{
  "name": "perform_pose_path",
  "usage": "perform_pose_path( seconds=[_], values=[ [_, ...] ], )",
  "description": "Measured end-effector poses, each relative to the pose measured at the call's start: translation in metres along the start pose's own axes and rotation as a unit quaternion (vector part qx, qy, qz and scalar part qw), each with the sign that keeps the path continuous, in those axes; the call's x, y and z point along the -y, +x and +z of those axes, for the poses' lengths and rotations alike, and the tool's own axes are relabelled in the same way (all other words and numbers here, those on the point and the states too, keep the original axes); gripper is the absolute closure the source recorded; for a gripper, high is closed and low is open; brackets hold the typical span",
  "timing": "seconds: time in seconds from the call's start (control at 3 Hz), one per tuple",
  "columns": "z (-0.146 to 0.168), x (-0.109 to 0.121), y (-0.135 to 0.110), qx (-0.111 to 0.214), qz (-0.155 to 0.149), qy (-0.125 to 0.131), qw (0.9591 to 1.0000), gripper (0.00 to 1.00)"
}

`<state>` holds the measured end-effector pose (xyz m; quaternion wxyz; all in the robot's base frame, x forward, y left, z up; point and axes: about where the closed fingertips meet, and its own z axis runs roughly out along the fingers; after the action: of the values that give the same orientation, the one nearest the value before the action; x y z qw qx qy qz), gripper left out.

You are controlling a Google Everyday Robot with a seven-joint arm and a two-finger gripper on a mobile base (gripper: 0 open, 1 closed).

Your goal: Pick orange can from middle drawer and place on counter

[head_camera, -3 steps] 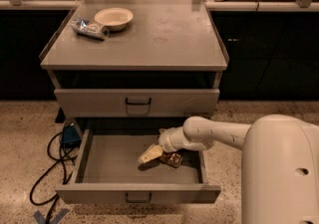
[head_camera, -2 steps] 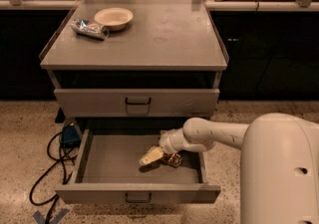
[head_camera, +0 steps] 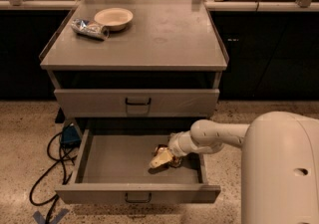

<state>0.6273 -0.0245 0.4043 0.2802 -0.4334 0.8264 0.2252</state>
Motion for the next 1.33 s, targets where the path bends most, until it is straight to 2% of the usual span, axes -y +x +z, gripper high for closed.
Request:
perform_pose_path(
  seconds=[0.33,1.0,1.33],
  values=[
    [0.000,0.000,0.000,-0.001,0.000,0.000,1.0000,0.00],
    [0.045,-0.015,0.018,-0.047,-0.002,-0.020,0.9987,0.00],
    [0.046,-0.016,0.018,-0.048,-0.003,-0.021,0.9986,0.00]
  ],
)
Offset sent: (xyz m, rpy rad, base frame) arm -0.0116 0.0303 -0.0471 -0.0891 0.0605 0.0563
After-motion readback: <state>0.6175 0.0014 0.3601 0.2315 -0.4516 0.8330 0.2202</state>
